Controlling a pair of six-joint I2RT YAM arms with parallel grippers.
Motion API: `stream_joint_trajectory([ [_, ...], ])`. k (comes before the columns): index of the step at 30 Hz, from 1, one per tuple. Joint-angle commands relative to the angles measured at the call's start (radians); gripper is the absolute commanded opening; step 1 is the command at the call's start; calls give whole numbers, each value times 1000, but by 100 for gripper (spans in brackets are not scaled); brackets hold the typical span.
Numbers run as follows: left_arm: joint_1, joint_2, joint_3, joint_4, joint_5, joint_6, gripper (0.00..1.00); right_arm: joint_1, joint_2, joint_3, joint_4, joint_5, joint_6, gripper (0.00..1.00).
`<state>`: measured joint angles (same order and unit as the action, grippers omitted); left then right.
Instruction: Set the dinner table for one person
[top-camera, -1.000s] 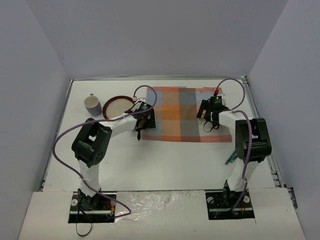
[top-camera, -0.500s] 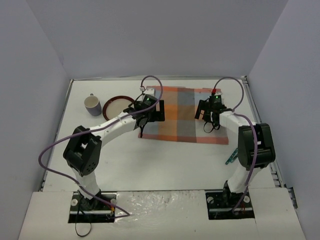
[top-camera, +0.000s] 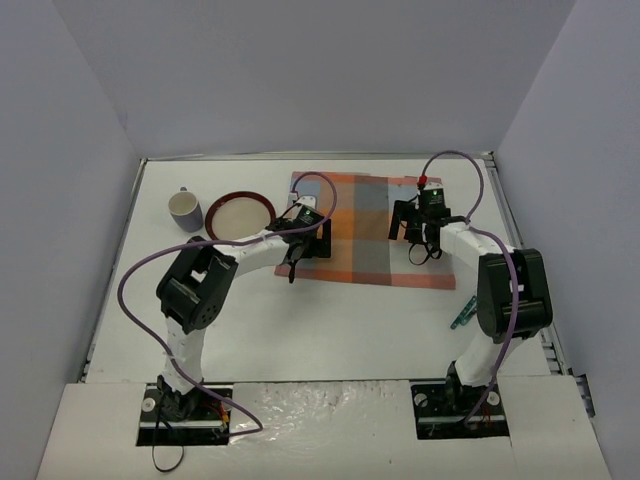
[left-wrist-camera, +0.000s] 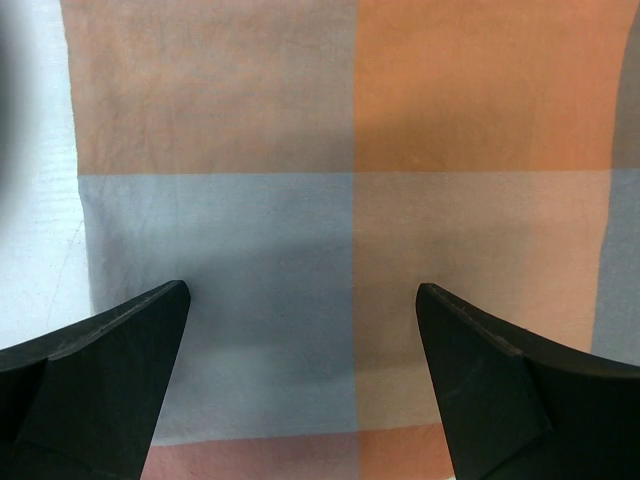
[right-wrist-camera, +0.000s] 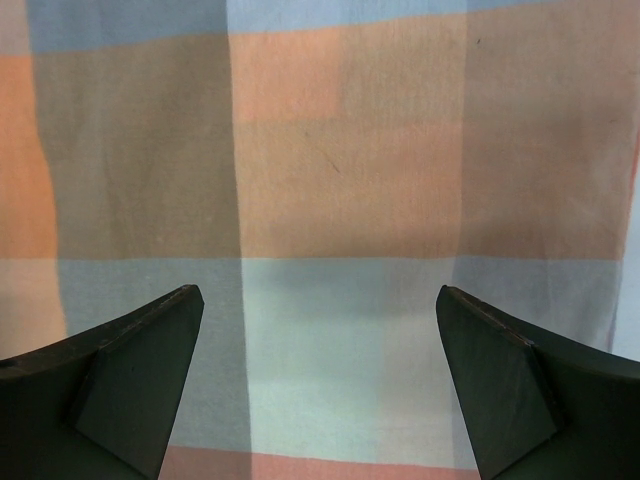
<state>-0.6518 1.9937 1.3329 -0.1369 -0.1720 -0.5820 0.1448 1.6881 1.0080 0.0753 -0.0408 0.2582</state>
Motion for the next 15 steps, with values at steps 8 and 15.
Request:
stream_joint_trajectory([
  [8,6,-131,-225,6,-75,-209,93,11,105,-4,25,-39,-7,100],
  [15,5,-138,-247,0,-80,-216,94,16,120,-5,31,-35,9,100],
])
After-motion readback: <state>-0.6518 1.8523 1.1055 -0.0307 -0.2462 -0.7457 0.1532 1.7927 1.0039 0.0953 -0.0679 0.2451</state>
